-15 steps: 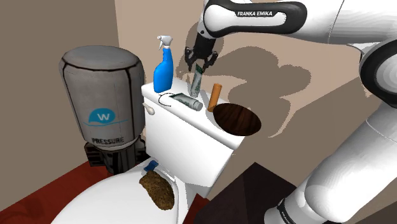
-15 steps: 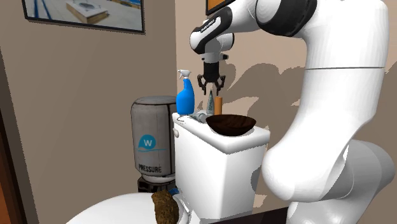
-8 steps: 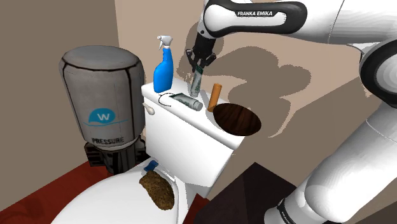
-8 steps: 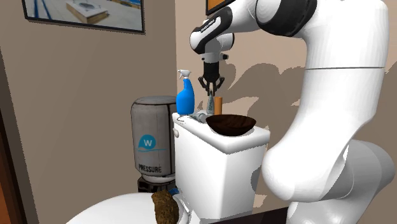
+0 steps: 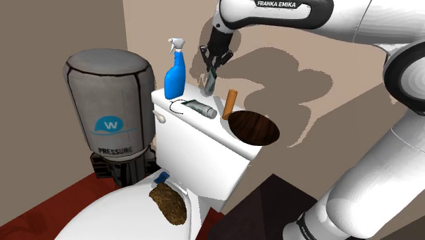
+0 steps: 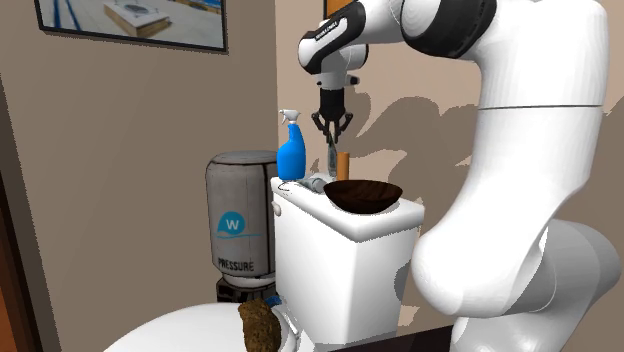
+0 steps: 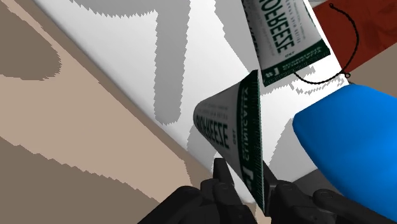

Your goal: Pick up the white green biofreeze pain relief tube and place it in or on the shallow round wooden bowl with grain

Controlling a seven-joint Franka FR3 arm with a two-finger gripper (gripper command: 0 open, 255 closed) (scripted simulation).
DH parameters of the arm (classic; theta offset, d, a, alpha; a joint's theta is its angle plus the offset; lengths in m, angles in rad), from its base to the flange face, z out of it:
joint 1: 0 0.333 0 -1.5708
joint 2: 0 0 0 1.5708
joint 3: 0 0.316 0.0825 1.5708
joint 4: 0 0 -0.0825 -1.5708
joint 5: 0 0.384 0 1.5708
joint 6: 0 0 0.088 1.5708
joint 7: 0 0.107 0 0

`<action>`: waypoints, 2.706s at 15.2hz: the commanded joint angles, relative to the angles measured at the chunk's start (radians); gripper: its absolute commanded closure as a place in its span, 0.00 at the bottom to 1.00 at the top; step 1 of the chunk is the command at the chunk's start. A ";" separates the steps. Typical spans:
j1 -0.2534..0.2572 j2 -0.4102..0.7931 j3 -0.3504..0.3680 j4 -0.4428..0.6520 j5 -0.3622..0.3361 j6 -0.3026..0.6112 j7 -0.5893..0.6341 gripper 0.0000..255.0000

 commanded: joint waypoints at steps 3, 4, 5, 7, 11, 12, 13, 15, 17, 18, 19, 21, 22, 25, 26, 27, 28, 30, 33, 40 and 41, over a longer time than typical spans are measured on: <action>0.001 0.009 0.001 0.064 0.000 -0.055 -0.005 1.00; 0.001 0.012 0.001 0.082 0.000 -0.070 -0.006 1.00; 0.002 0.016 0.002 0.099 0.000 -0.084 -0.007 1.00; 0.003 0.023 0.002 0.136 -0.001 -0.113 -0.010 1.00; 0.005 0.043 0.004 0.216 -0.003 -0.173 -0.014 1.00; 0.005 0.048 0.004 0.237 -0.004 -0.189 -0.015 1.00; 0.006 0.054 0.005 0.258 -0.005 -0.205 -0.016 1.00; 0.008 0.068 0.006 0.304 -0.008 -0.237 -0.018 1.00; 0.010 0.083 0.007 0.352 -0.011 -0.270 -0.019 1.00; 0.010 0.083 0.007 0.352 -0.010 -0.270 -0.020 1.00; 0.007 0.039 0.006 0.304 -0.003 -0.265 -0.021 1.00; 0.004 -0.045 0.004 0.216 0.012 -0.260 -0.023 1.00; 0.003 -0.086 0.003 0.177 0.019 -0.260 -0.025 1.00; 0.003 -0.201 -0.002 0.072 0.037 -0.270 -0.030 1.00; 0.004 -0.238 -0.004 0.042 0.043 -0.276 -0.032 1.00; 0.005 -0.275 -0.006 0.013 0.048 -0.283 -0.034 1.00; 0.007 -0.310 -0.008 -0.014 0.053 -0.291 -0.036 1.00; 0.011 -0.380 -0.012 -0.063 0.062 -0.311 -0.038 1.00; 0.017 -0.480 -0.017 -0.124 0.073 -0.350 -0.042 1.00; 0.033 -0.653 -0.026 -0.256 0.089 -0.390 -0.043 1.00; 0.034 -0.660 -0.026 -0.276 0.090 -0.377 -0.042 1.00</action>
